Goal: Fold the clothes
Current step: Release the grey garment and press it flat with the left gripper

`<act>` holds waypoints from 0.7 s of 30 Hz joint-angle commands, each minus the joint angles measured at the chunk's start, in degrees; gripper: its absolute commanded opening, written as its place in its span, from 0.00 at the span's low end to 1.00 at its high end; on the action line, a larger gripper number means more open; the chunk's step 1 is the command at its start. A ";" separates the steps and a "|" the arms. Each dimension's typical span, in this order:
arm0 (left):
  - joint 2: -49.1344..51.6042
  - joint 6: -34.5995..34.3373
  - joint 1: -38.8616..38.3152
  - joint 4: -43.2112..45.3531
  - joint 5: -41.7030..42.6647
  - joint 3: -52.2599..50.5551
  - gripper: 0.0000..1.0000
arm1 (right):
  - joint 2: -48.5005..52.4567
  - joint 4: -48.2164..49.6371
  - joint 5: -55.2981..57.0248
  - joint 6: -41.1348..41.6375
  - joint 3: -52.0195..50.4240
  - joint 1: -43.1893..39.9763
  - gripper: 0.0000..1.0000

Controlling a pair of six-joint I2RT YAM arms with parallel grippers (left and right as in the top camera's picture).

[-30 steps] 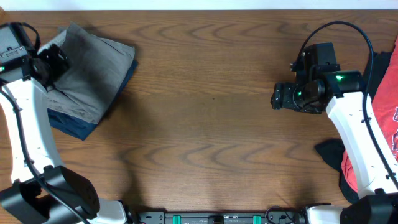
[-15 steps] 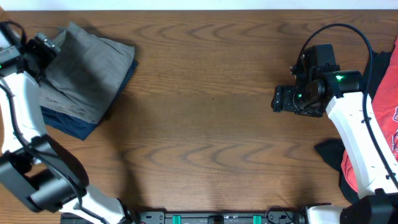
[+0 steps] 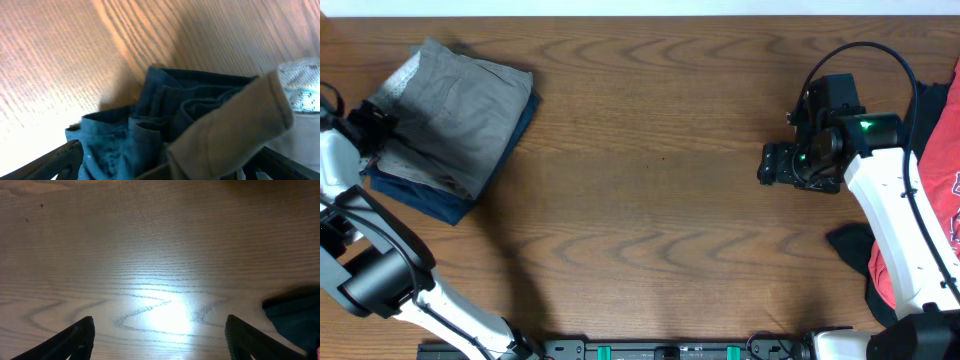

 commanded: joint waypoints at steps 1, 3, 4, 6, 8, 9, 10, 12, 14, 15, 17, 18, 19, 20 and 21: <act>-0.98 -2.08 2.23 -0.20 1.40 -0.11 1.00 | 0.04 0.15 0.76 0.31 0.17 -0.15 0.81; -1.09 -2.08 3.06 -0.13 4.17 -0.11 1.00 | 0.04 0.15 0.76 0.31 0.15 -0.15 0.81; -1.18 -2.10 3.41 -0.13 5.18 -0.11 1.00 | 0.04 0.15 0.76 0.28 0.15 -0.15 0.81; -1.57 -2.08 3.89 -0.20 5.86 -0.11 1.00 | 0.04 0.15 0.76 0.28 0.15 -0.15 0.82; -2.16 -2.08 4.44 -0.57 5.79 -0.11 1.00 | 0.04 0.15 0.76 0.26 0.15 -0.15 0.82; -2.54 -2.27 4.90 -0.94 5.79 -0.11 1.00 | 0.04 0.13 0.76 0.26 0.15 -0.15 0.82; -2.80 -3.15 5.35 -1.31 5.77 -0.11 1.00 | 0.04 0.13 0.76 0.26 0.15 -0.15 0.82; -3.21 -6.80 6.62 -1.92 6.12 -0.11 1.00 | 0.04 0.11 0.76 0.04 0.15 -0.15 0.82; -3.65 -7.52 7.58 -1.92 8.66 -0.11 1.00 | 0.04 0.11 0.76 0.02 0.15 -0.15 0.82; -4.02 -7.52 8.02 -1.92 9.90 -0.11 1.00 | 0.04 0.11 0.76 0.02 0.15 -0.15 0.82; -4.68 -7.54 8.55 -1.99 10.78 -0.11 1.00 | 0.04 0.13 0.76 -0.15 0.17 -0.15 0.82; -5.16 -7.63 8.76 -2.16 10.97 -0.11 1.00 | 0.04 0.13 0.76 -0.22 0.15 -0.17 0.82; -5.60 -7.61 8.81 -2.08 11.54 -0.11 0.99 | 0.04 0.11 0.74 -0.35 0.15 -0.17 0.82; -6.12 -7.61 8.81 -1.90 12.09 -0.11 0.99 | 0.04 0.07 0.76 -0.35 0.17 -0.15 0.82; -6.80 -7.61 8.81 -1.75 12.98 -0.11 0.99 | 0.04 0.02 0.74 -0.35 0.15 -0.15 0.82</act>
